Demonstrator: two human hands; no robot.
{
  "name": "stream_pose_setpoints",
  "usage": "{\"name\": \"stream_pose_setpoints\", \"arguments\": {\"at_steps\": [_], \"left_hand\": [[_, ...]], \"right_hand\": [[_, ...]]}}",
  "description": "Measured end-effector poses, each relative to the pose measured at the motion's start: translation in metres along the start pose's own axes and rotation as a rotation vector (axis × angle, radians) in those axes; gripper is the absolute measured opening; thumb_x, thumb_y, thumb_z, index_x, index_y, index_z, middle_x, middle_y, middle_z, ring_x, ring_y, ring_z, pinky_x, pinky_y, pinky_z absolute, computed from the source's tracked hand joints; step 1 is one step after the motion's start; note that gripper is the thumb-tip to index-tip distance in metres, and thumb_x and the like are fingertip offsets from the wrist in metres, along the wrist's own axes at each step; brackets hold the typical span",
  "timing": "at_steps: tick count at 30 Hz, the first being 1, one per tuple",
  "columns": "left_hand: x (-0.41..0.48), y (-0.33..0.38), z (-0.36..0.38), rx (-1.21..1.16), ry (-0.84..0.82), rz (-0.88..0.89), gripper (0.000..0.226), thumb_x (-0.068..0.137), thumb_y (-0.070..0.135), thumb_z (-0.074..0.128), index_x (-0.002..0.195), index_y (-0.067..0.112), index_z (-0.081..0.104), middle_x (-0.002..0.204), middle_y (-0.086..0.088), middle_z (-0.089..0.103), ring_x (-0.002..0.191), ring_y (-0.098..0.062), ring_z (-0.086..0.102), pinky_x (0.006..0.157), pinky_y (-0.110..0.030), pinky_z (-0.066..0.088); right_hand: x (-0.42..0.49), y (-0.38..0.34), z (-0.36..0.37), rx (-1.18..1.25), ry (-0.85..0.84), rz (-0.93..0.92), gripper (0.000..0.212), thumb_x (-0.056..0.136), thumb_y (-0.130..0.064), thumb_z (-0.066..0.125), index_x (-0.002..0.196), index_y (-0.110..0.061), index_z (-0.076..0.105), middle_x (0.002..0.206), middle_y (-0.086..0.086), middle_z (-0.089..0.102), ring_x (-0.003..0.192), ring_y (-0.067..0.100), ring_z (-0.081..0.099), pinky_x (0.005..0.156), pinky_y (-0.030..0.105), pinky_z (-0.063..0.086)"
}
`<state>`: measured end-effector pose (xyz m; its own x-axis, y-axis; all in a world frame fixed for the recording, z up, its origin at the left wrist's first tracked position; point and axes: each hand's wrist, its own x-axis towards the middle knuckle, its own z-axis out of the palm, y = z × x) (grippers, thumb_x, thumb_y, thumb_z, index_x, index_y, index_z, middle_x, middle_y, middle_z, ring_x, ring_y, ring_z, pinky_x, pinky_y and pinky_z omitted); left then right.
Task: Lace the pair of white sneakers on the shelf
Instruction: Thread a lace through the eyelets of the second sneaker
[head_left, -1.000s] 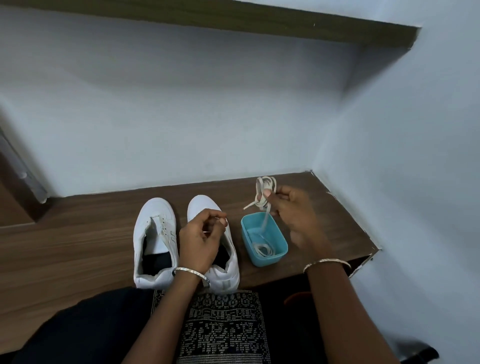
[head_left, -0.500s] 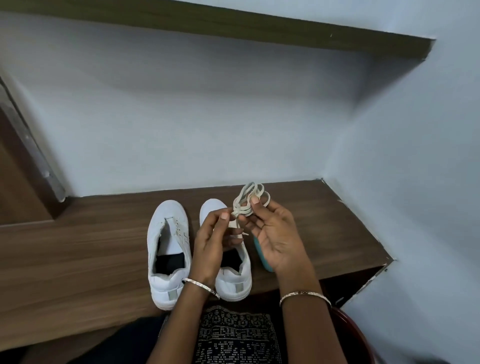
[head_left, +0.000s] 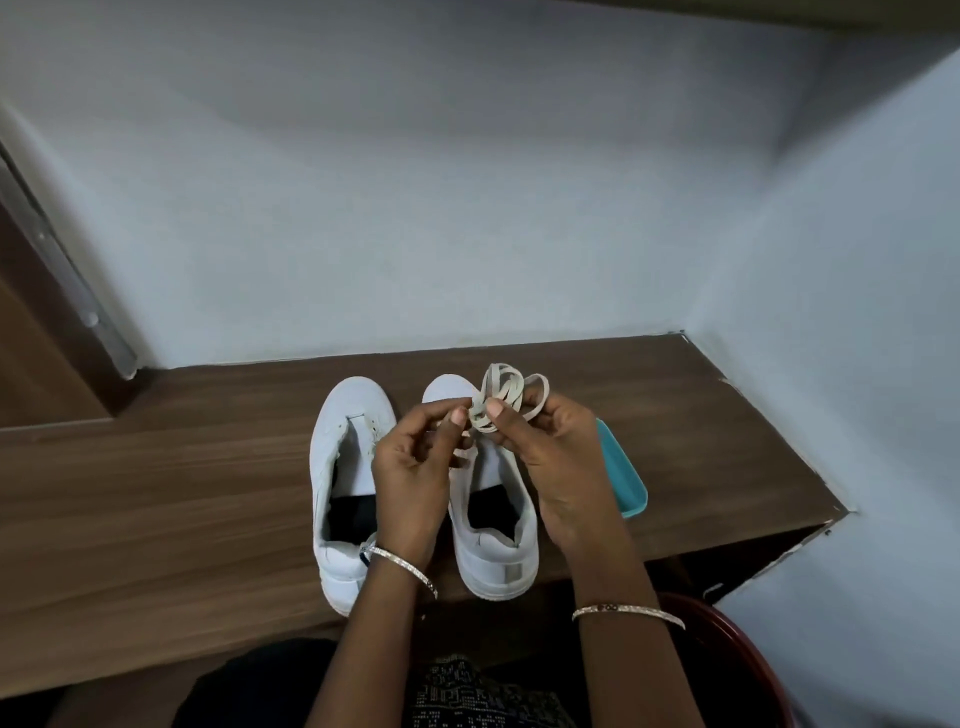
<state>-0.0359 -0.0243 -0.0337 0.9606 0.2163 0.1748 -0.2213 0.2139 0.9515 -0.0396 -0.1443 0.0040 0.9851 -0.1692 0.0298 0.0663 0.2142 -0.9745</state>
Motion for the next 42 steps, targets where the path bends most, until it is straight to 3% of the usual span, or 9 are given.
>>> {"name": "stream_pose_setpoints", "arguments": {"at_steps": [7,14,21,24,27,30,33,38,42], "left_hand": [[0.01,-0.014,-0.01,-0.017,0.105,-0.076,0.012,0.094,0.013,0.066,0.101,0.011,0.075,0.087,-0.01,0.076,0.076,-0.019,0.071,0.07,-0.028,0.056],[0.016,-0.006,-0.008,-0.263,0.178,-0.145,0.013,0.095,0.004,0.062,0.106,0.004,0.068,0.088,-0.021,0.072,0.069,-0.017,0.071,0.063,-0.023,0.057],[0.019,-0.002,-0.014,-0.375,0.194,-0.184,0.013,0.097,0.006,0.06,0.108,0.006,0.067,0.084,-0.011,0.074,0.072,-0.017,0.072,0.067,-0.024,0.059],[0.017,0.001,-0.011,-0.371,0.17,-0.173,0.014,0.097,0.006,0.059,0.11,0.004,0.066,0.088,-0.014,0.073,0.077,-0.019,0.073,0.071,-0.025,0.06],[0.015,0.001,-0.007,-0.338,0.107,-0.159,0.013,0.097,0.005,0.059,0.107,0.005,0.067,0.093,-0.017,0.073,0.082,-0.021,0.073,0.075,-0.028,0.061],[0.014,-0.001,-0.004,-0.236,0.014,-0.142,0.011,0.097,0.007,0.06,0.105,0.009,0.068,0.094,-0.015,0.075,0.088,-0.023,0.073,0.074,-0.029,0.059],[0.013,0.0,-0.003,-0.168,-0.062,-0.117,0.013,0.094,0.01,0.064,0.106,0.011,0.069,0.092,-0.015,0.076,0.087,-0.023,0.07,0.073,-0.032,0.056],[0.014,-0.001,-0.005,-0.134,-0.007,-0.111,0.014,0.091,0.011,0.069,0.104,0.006,0.069,0.087,-0.019,0.076,0.083,-0.026,0.071,0.076,-0.037,0.055],[0.016,-0.005,-0.007,-0.004,0.063,-0.063,0.012,0.087,0.008,0.074,0.096,0.002,0.069,0.083,-0.016,0.075,0.073,-0.022,0.072,0.065,-0.027,0.055]], "right_hand": [[0.006,0.003,-0.011,0.097,0.103,0.08,0.013,0.089,-0.006,0.072,0.1,-0.001,0.075,0.091,0.013,0.077,0.084,0.022,0.075,0.072,0.03,0.059],[0.02,0.004,-0.037,0.105,0.241,0.08,0.022,0.076,-0.016,0.085,0.092,-0.006,0.072,0.082,0.009,0.074,0.078,0.022,0.067,0.076,0.033,0.054],[0.024,0.013,-0.056,-0.412,0.285,-0.153,0.024,0.083,-0.007,0.071,0.096,-0.027,0.074,0.103,0.0,0.072,0.094,0.018,0.07,0.084,0.043,0.06],[0.024,0.013,-0.045,-0.505,0.241,-0.254,0.028,0.083,-0.008,0.065,0.099,-0.029,0.073,0.105,-0.005,0.071,0.097,0.013,0.068,0.086,0.035,0.058],[0.021,0.011,-0.034,-0.77,0.156,-0.383,0.035,0.084,-0.001,0.065,0.111,-0.022,0.071,0.118,-0.004,0.063,0.109,0.01,0.06,0.095,0.028,0.048],[0.018,0.011,-0.023,-0.975,-0.048,-0.461,0.038,0.087,-0.017,0.07,0.124,-0.023,0.067,0.126,-0.004,0.061,0.114,0.011,0.053,0.098,0.029,0.04],[0.017,0.018,-0.009,-0.969,-0.192,-0.454,0.031,0.089,-0.029,0.064,0.119,-0.028,0.067,0.113,-0.009,0.07,0.107,0.013,0.061,0.092,0.043,0.049],[0.017,0.014,-0.012,-0.6,-0.142,-0.297,0.01,0.094,-0.021,0.069,0.094,-0.013,0.076,0.074,-0.003,0.072,0.072,0.009,0.068,0.073,0.036,0.056],[0.019,0.012,-0.022,-0.554,-0.062,-0.26,0.012,0.093,-0.02,0.071,0.088,-0.011,0.077,0.068,-0.003,0.071,0.063,0.009,0.065,0.066,0.034,0.056]]}}
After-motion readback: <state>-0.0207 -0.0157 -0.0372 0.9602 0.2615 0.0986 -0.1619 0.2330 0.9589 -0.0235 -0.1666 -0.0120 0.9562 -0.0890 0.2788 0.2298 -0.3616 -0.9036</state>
